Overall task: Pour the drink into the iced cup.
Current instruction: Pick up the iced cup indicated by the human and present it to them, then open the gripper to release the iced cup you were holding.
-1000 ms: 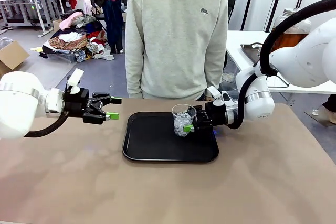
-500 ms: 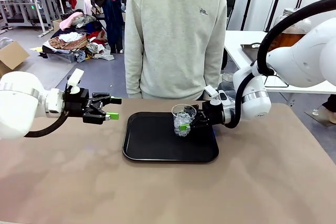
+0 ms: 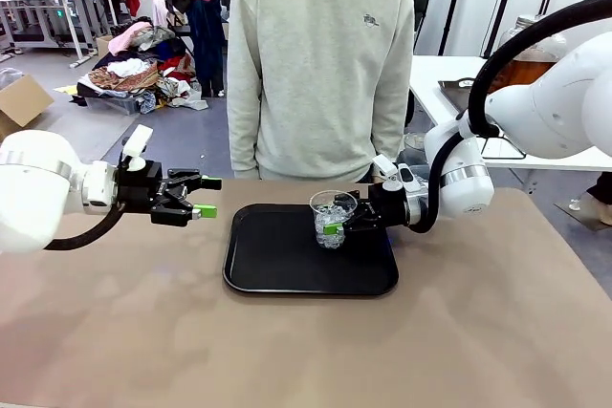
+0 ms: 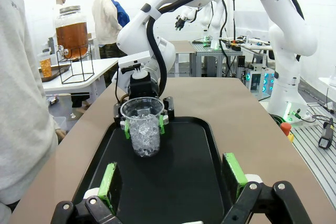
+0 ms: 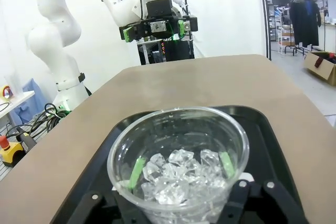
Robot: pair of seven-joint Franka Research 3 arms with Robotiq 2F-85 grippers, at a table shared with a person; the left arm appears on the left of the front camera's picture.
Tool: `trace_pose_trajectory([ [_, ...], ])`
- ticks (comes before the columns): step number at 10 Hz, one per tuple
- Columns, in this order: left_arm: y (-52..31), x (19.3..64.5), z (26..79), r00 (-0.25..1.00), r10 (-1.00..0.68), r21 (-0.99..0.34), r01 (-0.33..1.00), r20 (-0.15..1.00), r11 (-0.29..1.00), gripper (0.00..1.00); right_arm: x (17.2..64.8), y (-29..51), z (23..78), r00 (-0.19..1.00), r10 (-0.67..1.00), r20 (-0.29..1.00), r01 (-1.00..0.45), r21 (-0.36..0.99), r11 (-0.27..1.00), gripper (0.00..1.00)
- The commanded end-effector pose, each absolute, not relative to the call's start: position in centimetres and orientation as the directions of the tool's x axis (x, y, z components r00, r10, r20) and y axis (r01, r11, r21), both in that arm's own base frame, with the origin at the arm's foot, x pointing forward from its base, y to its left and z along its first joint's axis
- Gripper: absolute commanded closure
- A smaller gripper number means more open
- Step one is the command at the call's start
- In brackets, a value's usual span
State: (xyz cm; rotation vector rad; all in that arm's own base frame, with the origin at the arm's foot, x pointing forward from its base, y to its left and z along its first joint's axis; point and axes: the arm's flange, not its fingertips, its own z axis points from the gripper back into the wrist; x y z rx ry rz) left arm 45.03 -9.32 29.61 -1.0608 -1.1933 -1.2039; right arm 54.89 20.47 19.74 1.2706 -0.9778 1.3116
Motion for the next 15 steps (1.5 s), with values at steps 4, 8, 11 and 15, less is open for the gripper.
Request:
trace_pose_trajectory([
  [4,-9.3,45.0,29.7,-0.024,-0.098,0.032,0.996,0.995,0.088,0.0,56.1,18.0,26.2,0.088,0.065,0.994,-0.981,0.098,-0.166,0.31],
  [8,-9.3,45.0,29.7,-0.024,-0.098,0.032,0.996,0.995,0.088,0.0,58.7,15.6,31.9,0.098,0.062,0.993,-0.98,0.107,-0.169,0.31],
  [11,-9.3,45.0,29.7,-0.024,-0.098,0.032,0.996,0.995,0.088,0.0,59.5,14.7,33.6,0.076,0.076,0.994,-0.986,0.086,-0.146,0.31],
  [15,-9.3,45.0,29.7,-0.024,-0.098,0.032,0.996,0.995,0.088,0.0,59.2,14.7,32.9,0.059,0.058,0.997,-0.988,0.066,-0.137,0.31],
])
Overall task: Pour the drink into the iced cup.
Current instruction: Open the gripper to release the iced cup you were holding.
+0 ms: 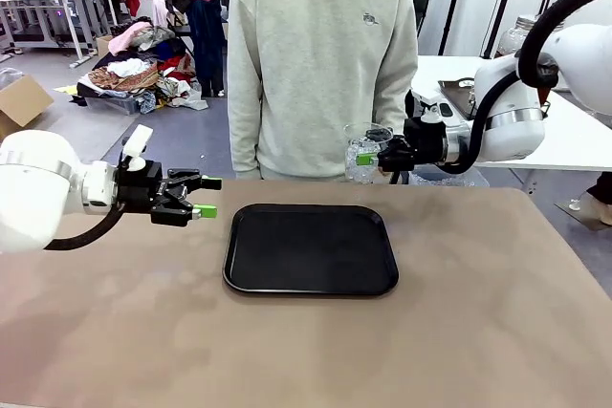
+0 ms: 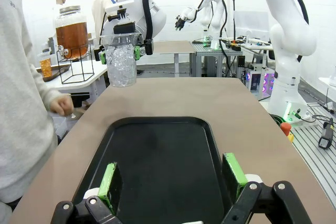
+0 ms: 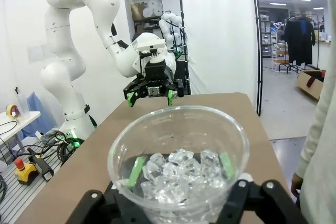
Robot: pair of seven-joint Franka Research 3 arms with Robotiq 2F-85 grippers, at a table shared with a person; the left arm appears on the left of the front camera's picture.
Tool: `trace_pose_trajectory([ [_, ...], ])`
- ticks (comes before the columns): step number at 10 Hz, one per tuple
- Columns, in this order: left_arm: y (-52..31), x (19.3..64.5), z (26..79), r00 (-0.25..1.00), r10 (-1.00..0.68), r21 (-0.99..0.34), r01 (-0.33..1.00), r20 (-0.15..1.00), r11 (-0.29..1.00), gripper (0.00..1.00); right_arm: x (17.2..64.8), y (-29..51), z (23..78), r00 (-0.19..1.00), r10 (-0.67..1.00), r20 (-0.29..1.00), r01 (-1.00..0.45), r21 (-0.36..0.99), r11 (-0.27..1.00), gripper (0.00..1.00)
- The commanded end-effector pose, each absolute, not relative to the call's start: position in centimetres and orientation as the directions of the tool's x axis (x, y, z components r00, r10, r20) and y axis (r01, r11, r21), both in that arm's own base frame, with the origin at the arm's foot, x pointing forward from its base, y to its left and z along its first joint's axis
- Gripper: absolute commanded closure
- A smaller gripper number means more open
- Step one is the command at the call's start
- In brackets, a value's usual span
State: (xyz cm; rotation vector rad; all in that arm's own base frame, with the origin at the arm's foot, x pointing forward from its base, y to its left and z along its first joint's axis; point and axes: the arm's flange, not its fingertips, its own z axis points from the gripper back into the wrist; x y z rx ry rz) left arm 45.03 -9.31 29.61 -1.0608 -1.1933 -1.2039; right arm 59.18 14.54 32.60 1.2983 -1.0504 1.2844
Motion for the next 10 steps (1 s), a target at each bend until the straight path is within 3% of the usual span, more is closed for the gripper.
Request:
trace_pose_trajectory([
  [1,-9.29,44.98,29.73,-0.024,-0.098,0.032,0.996,0.995,0.088,0.0,59.18,14.66,32.93,0.059,0.058,0.997,-0.988,0.066,-0.137,0.31],
  [10,-9.29,44.98,29.73,-0.024,-0.098,0.032,0.996,0.995,0.088,0.0,59.18,14.66,32.93,0.059,0.058,0.997,-0.988,0.066,-0.137,0.31],
])
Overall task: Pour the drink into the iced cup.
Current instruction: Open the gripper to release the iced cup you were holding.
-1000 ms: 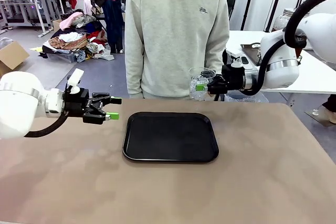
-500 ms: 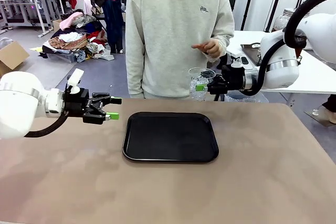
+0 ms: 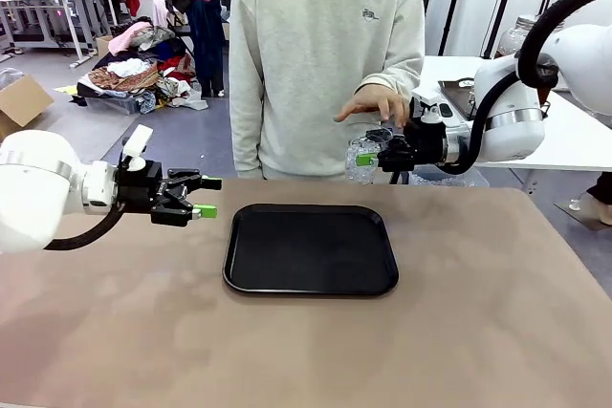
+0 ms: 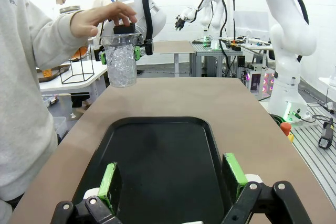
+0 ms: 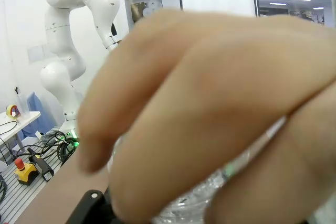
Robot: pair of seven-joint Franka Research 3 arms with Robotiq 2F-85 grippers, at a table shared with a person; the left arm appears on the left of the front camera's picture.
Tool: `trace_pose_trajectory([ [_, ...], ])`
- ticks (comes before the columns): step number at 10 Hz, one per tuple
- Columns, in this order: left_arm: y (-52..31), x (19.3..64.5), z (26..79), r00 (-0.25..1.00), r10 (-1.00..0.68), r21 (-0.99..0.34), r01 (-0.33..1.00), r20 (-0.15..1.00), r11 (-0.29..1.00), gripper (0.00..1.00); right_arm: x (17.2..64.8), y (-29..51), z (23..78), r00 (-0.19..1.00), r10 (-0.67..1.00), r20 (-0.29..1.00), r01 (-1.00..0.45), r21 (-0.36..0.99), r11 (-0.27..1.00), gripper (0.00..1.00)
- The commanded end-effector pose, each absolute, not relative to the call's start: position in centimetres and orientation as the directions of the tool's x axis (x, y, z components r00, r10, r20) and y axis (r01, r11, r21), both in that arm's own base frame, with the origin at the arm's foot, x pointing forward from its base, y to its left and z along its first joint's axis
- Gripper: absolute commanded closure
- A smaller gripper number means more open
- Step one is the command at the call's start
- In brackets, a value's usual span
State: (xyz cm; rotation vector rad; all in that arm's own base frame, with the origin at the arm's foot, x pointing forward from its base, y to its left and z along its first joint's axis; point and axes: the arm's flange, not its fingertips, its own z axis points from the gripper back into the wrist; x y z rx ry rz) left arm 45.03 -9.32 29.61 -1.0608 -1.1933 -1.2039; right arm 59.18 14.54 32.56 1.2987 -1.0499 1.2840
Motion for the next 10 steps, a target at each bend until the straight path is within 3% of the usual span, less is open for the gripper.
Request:
trace_pose_trajectory([
  [1,-9.29,44.98,29.73,-0.024,-0.098,0.032,0.996,0.995,0.088,0.0,59.18,14.66,32.93,0.059,0.058,0.997,-0.988,0.066,-0.137,0.31],
  [10,-9.29,44.98,29.73,-0.024,-0.098,0.032,0.996,0.995,0.088,0.0,59.18,14.66,32.93,0.059,0.058,0.997,-0.988,0.066,-0.137,0.31],
])
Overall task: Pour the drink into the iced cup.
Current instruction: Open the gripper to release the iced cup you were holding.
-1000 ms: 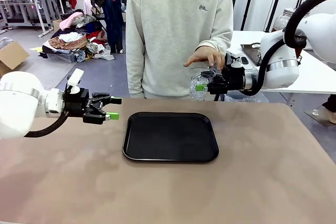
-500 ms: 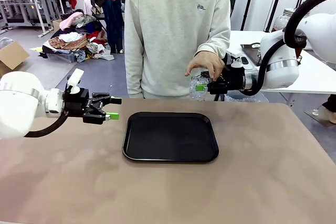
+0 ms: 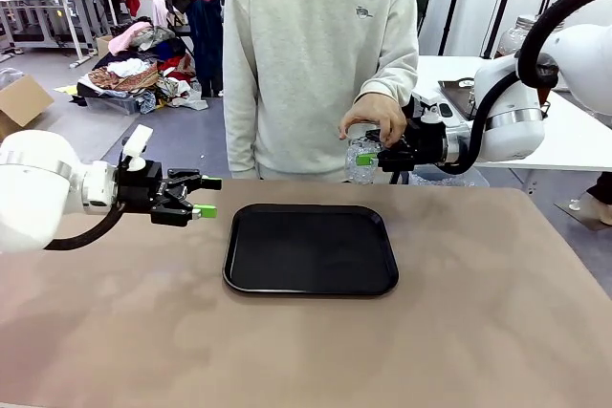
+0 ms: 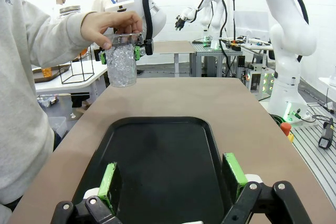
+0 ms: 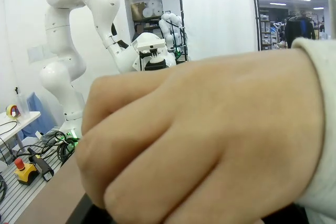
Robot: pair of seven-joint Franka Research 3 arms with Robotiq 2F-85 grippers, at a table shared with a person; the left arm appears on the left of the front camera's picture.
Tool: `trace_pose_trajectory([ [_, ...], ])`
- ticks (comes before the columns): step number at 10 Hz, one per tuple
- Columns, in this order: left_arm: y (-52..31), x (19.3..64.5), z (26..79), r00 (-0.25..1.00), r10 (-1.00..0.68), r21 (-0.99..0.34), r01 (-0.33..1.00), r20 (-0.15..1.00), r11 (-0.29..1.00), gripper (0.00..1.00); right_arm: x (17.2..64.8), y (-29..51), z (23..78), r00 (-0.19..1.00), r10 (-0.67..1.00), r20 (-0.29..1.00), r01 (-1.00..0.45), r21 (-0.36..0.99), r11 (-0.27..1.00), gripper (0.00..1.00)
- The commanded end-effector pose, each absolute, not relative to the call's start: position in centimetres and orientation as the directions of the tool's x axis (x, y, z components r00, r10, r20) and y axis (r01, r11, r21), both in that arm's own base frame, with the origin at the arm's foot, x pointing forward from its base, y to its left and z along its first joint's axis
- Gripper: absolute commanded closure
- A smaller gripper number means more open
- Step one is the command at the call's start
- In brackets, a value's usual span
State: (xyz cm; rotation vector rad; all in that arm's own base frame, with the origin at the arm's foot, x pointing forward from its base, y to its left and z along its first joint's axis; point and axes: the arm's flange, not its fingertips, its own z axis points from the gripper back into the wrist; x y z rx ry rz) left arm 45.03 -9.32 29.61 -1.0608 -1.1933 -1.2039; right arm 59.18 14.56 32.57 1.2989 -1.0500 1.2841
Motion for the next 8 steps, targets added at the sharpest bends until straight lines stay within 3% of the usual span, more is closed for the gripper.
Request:
trace_pose_trajectory([
  [1,-9.29,44.98,29.73,-0.024,-0.098,0.032,0.996,0.995,0.088,0.0,59.18,14.66,32.93,0.059,0.058,0.997,-0.988,0.066,-0.137,0.31],
  [8,-9.29,44.98,29.73,-0.024,-0.098,0.032,0.996,0.995,0.088,0.0,59.18,14.66,32.93,0.059,0.058,0.997,-0.988,0.066,-0.137,0.31],
])
